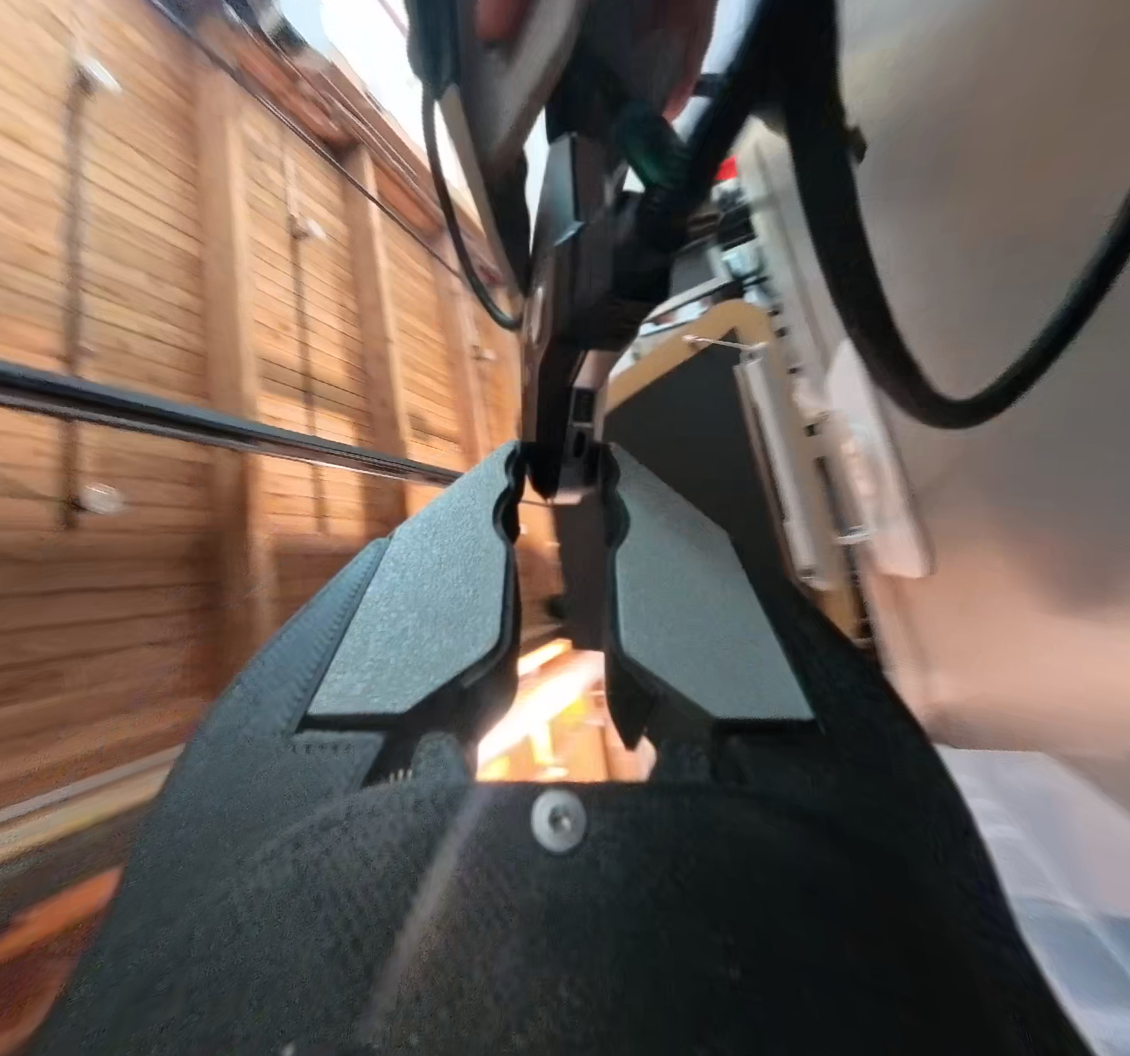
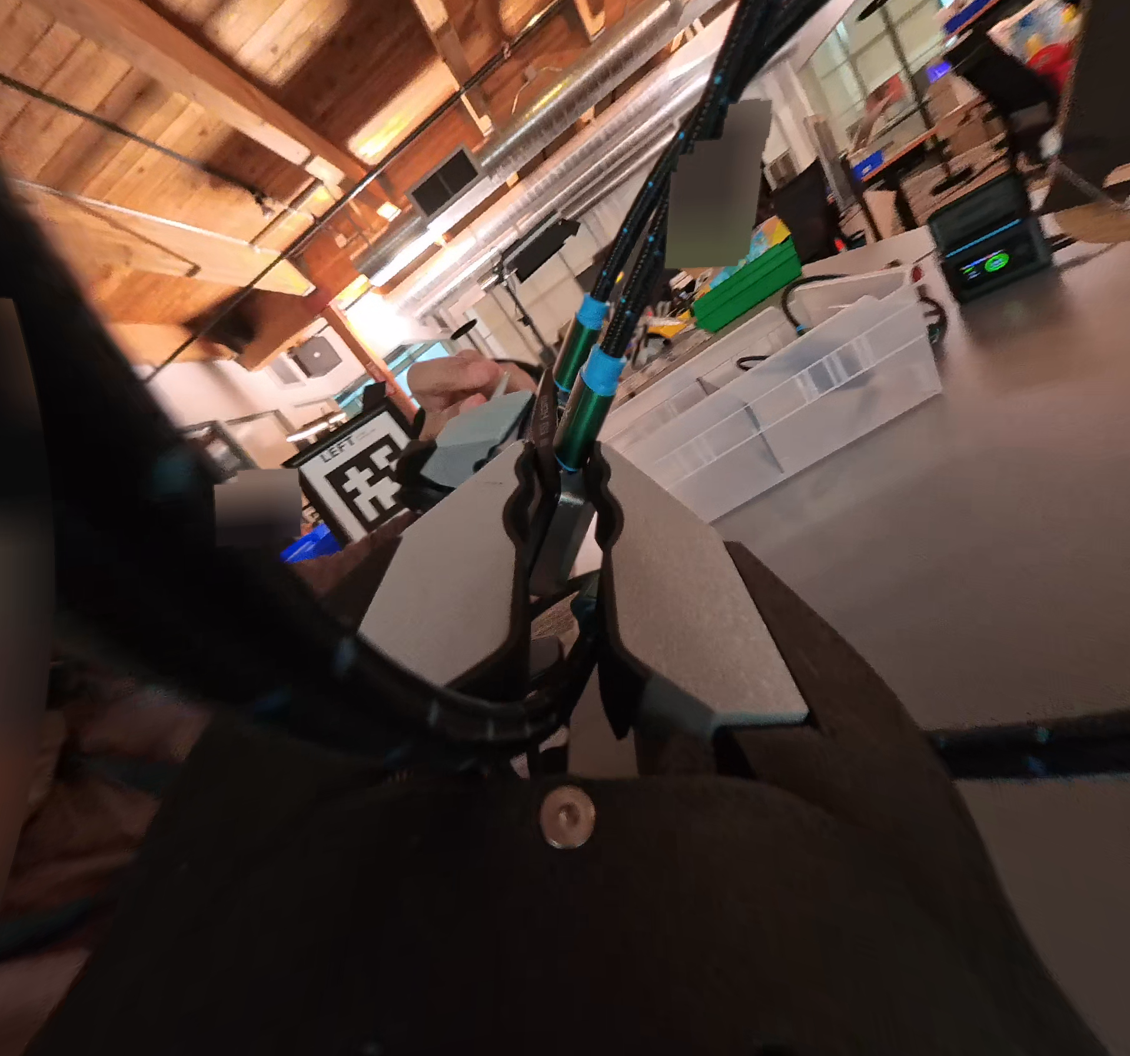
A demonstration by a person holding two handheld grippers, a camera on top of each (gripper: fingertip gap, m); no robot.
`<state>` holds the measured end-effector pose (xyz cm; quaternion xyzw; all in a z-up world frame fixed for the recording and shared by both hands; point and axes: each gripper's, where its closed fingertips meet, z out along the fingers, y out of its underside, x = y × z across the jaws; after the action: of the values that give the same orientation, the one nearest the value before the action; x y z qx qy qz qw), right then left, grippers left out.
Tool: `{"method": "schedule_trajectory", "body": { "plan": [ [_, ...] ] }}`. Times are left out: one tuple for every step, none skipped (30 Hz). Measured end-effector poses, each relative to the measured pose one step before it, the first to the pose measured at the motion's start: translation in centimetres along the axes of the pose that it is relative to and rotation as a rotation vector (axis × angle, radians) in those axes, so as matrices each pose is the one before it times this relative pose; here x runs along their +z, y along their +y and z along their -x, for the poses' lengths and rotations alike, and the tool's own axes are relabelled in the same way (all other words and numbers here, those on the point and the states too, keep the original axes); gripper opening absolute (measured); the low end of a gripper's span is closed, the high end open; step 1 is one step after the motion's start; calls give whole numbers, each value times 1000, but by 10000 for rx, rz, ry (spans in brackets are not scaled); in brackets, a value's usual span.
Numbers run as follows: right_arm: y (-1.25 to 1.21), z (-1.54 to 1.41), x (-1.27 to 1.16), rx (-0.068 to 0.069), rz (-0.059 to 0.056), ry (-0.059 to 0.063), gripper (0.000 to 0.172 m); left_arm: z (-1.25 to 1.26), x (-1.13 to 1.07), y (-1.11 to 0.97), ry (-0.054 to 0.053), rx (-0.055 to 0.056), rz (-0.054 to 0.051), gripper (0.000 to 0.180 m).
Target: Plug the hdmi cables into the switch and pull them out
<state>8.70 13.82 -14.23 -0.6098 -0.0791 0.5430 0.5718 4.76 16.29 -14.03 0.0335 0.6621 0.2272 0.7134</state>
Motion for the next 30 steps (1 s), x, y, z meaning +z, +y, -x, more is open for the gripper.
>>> {"method": "schedule_trajectory", "body": {
  "plan": [
    [-298, -168, -320, -166, -143, 134, 14, -439, -216, 316, 552, -1189, 125, 28],
    [-241, -16, -323, -131, -54, 22, 14, -400, -207, 481, 615, -1489, 189, 31],
    [-201, 136, -295, -116, 2, -50, 13, -347, -200, 518, 689, -1747, 176, 29],
    [-189, 155, -225, -192, 13, 5, 14, -326, -161, 414, 769, -1842, 88, 30],
    [-129, 175, -111, -258, 35, 44, 14, 7, -99, 243, 620, -1836, 0, 33],
    [-65, 201, 14, -262, 61, 41, 13, 335, -25, -53, 446, -1850, -120, 39],
    [-58, 313, 88, -291, 35, -24, 13, -230, 38, -366, 815, -1846, -215, 44],
    [-15, 360, 148, -337, 28, -28, 14, -1113, 42, -583, 1351, -1772, -238, 51],
    [70, 238, 154, -282, 80, 48, 14, -1121, 131, -659, 1277, -1621, -239, 58],
    [133, 176, 147, -218, 140, 100, 13, -735, 238, -683, 930, -1322, -267, 64],
    [150, 273, 137, -244, 132, 33, 14, -453, 277, -658, 657, -961, -302, 70],
    [114, 398, 126, -222, 102, -77, 13, -190, 305, -593, 390, -660, -317, 68],
    [124, 405, 126, -185, 129, -100, 14, -144, 365, -391, 283, -362, -255, 60],
    [111, 350, 140, -208, 110, -69, 14, -367, 452, -89, 348, -88, -116, 46],
    [97, 170, 122, -196, 89, 22, 14, -398, 538, 86, 303, 13, -30, 36],
    [59, 59, 34, -133, 52, 32, 14, -68, 465, -8, 63, -26, -96, 36],
    [-118, -133, -181, -29, -66, 85, 14, 57, 294, -142, 18, -30, -181, 36],
    [-54, -118, -231, 94, -1, -3, 15, -24, 237, -94, 81, -136, -177, 35],
    [18, -93, -211, 209, 52, -58, 15, -29, 226, -61, 98, -253, -186, 34],
    [39, -92, -186, 143, 54, -50, 16, -98, 206, -56, 135, -245, -215, 32],
    [63, -12, -158, 40, 44, -79, 16, -140, 162, -69, 184, -175, -238, 31],
    [48, 77, -129, 51, 30, -135, 16, -174, 126, -55, 225, -106, -209, 29],
    [42, 31, -97, 69, 31, -99, 16, -137, 126, 19, 217, -104, -132, 28],
    [11, 10, -76, 39, 9, -78, 15, -125, 137, 78, 210, -156, -86, 27],
    [75, 4, -21, -7, 38, -51, 15, -271, 229, 282, 284, -227, 68, 27],
    [251, 198, 116, -34, 150, -151, 15, -523, 370, 608, 428, -263, 303, 27],
    [323, 364, 224, -48, 175, -216, 15, -566, 420, 690, 443, -145, 356, 29],
    [133, 247, 138, -46, 61, -133, 15, -192, 341, 473, 167, 97, 206, 32],
    [-59, -150, -27, -49, -26, 118, 15, 359, 182, 215, -214, 325, 92, 31],
    [-32, -462, -112, -6, 4, 277, 15, 529, 65, 121, -297, 303, 100, 29]
  ]
}}
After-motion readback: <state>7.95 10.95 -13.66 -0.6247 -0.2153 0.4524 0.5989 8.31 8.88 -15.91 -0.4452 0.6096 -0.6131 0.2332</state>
